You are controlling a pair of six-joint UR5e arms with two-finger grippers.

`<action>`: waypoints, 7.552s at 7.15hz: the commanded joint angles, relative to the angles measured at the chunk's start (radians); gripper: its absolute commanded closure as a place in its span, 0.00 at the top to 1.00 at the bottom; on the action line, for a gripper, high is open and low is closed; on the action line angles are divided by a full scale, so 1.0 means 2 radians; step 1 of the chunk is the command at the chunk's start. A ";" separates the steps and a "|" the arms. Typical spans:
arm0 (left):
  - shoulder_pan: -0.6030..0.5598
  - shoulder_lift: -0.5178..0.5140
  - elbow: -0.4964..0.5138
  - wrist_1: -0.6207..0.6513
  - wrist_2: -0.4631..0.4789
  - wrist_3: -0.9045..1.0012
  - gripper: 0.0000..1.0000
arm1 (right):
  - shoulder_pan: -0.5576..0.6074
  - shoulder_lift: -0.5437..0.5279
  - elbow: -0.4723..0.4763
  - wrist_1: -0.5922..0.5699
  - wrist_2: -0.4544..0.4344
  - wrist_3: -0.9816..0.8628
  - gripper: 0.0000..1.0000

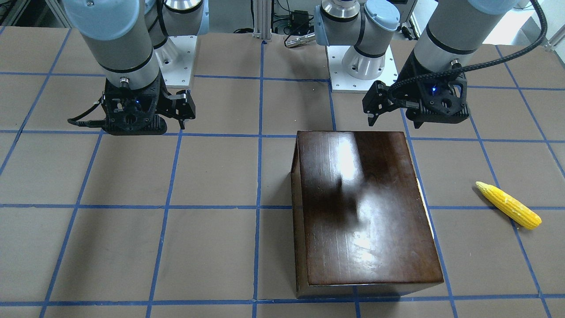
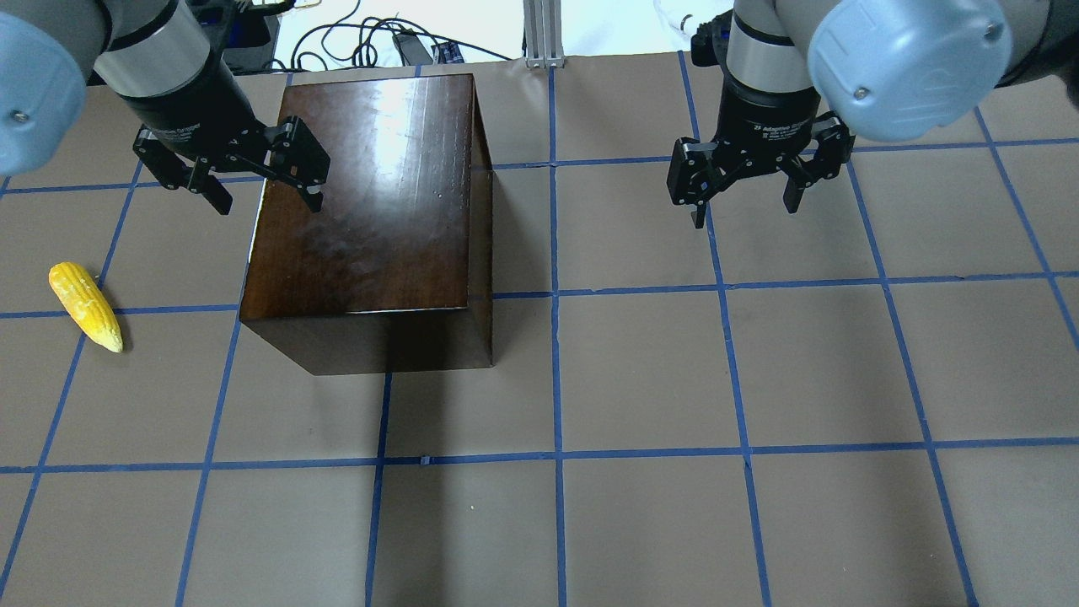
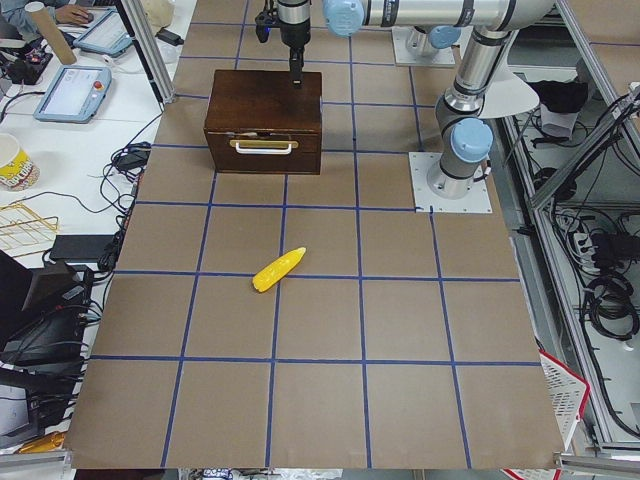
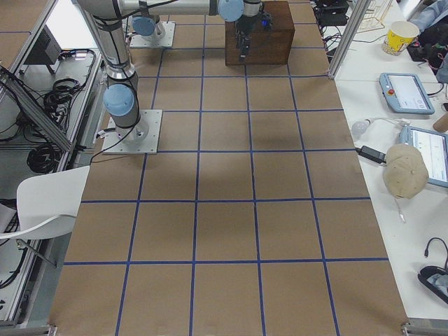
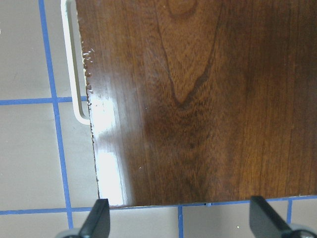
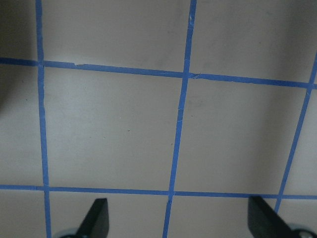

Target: Open drawer and put corn inside

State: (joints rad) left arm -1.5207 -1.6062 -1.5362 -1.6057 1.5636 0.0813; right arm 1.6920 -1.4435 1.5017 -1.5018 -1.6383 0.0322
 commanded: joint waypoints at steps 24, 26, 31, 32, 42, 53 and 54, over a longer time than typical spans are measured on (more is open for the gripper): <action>0.200 -0.161 0.029 0.100 -0.126 0.216 1.00 | 0.000 0.000 0.000 0.000 0.000 0.000 1.00; 0.200 -0.171 0.019 0.100 -0.143 0.214 1.00 | 0.000 0.000 0.000 0.000 0.001 0.000 1.00; 0.197 -0.193 0.010 0.101 -0.170 0.209 1.00 | 0.000 0.000 0.000 0.000 0.001 0.000 1.00; 0.197 -0.198 0.010 0.101 -0.187 0.199 1.00 | 0.000 0.000 0.000 0.000 0.001 -0.001 1.00; 0.191 -0.217 -0.002 0.100 -0.187 0.206 1.00 | 0.000 0.000 0.000 0.000 0.001 -0.001 1.00; 0.213 -0.222 0.008 0.113 -0.172 0.230 1.00 | 0.000 0.000 0.000 0.000 0.000 0.000 1.00; 0.213 -0.223 0.010 0.113 -0.169 0.240 1.00 | 0.000 0.000 0.000 0.000 0.001 0.000 1.00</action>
State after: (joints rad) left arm -1.0983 -2.0507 -1.5201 -1.3846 1.2210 0.5460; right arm 1.6920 -1.4435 1.5018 -1.5018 -1.6374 0.0322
